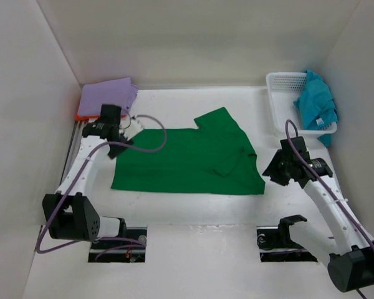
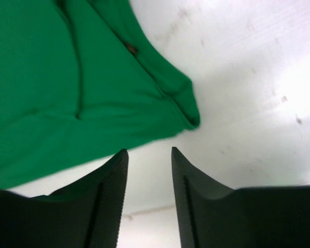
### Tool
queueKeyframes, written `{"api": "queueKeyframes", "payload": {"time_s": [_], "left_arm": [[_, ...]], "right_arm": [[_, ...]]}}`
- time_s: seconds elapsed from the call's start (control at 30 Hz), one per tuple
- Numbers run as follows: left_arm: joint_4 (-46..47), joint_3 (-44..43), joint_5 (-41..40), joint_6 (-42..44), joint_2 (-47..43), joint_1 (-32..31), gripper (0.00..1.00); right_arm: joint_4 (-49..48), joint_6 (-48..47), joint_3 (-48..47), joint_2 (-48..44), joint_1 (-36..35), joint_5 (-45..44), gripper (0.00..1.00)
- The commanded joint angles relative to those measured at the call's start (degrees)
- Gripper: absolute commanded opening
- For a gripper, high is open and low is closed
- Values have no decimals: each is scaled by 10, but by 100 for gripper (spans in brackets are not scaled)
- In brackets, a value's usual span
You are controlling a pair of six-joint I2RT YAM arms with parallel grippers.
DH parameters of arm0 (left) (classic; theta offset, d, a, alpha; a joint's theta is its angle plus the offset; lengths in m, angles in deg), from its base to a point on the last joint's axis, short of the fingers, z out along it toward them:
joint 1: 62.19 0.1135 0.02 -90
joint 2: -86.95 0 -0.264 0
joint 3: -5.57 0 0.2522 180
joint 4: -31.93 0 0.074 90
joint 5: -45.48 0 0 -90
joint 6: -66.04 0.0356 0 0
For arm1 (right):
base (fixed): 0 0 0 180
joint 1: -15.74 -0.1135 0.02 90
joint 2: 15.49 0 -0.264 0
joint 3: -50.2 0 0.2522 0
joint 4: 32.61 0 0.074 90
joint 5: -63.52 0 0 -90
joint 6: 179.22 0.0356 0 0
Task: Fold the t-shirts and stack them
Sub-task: Put the neatly folded tshirt into the corner of the board with the left arm
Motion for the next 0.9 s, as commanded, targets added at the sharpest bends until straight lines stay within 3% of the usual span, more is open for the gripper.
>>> {"api": "queueKeyframes", "payload": {"time_s": [0.0, 0.13, 0.33, 0.53, 0.87], "left_arm": [[111, -90, 70, -37, 12, -109, 57], [134, -130, 196, -83, 92, -287, 56], [155, -253, 324, -97, 272, -440, 51], [208, -264, 371, -99, 351, -494, 51], [277, -220, 318, -77, 397, -531, 47]], "right_arm": [[-58, 15, -25, 14, -25, -42, 42], [-189, 69, 35, 33, -43, -12, 32], [-328, 108, 126, 45, -12, 24, 29], [-332, 98, 162, 8, 24, 20, 36], [-314, 75, 190, -28, 49, 38, 39]]}}
